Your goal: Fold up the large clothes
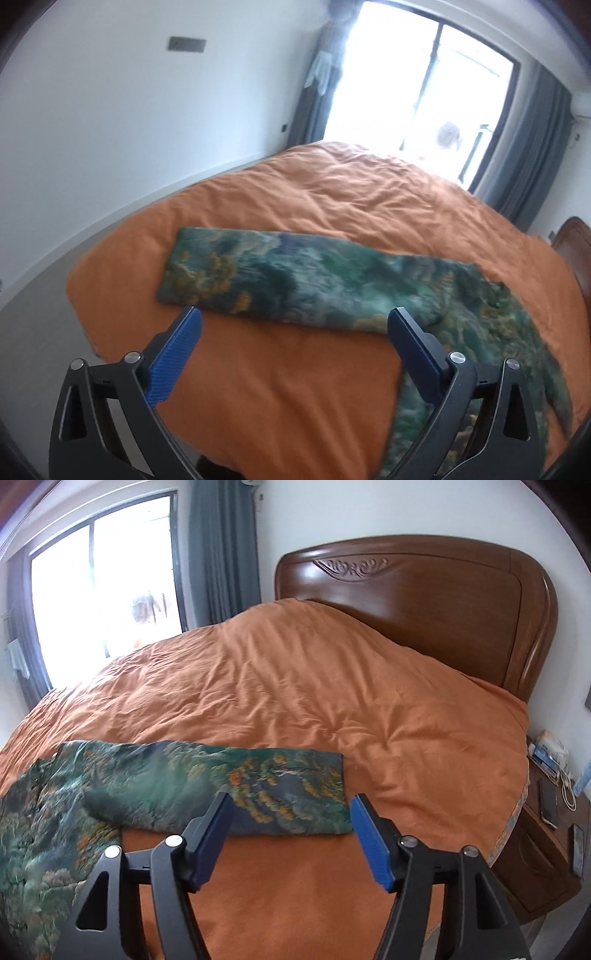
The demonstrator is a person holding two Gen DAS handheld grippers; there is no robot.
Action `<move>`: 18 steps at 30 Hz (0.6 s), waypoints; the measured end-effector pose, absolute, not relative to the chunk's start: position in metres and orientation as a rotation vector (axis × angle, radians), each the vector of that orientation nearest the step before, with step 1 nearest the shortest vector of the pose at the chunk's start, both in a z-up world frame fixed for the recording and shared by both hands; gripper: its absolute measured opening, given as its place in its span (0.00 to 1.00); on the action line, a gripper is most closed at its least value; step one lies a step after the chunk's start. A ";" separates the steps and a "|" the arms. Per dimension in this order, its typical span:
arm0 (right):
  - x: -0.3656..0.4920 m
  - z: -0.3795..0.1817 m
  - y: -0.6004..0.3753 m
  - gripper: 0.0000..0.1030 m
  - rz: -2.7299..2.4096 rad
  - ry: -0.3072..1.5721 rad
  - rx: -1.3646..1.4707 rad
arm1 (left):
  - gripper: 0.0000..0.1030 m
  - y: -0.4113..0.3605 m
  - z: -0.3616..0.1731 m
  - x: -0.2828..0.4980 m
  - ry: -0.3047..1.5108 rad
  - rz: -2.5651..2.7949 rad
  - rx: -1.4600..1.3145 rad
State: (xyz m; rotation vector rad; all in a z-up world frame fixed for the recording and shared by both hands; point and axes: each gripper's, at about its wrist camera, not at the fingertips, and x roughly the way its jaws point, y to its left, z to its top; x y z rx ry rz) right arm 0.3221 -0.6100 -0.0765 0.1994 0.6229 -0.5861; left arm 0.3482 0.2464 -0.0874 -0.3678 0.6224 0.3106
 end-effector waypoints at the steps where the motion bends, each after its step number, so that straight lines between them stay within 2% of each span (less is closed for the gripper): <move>1: 0.320 -0.076 -0.594 0.68 -0.561 0.615 0.178 | 0.98 0.227 -0.084 0.347 0.615 0.283 -0.347; 9: 0.308 -0.081 -0.482 0.68 -0.396 0.606 0.029 | 0.99 0.088 -0.067 0.341 0.621 0.080 -0.103; 18: 0.289 -0.086 -0.430 0.68 -0.311 0.622 -0.049 | 0.99 0.006 -0.055 0.325 0.604 -0.064 -0.140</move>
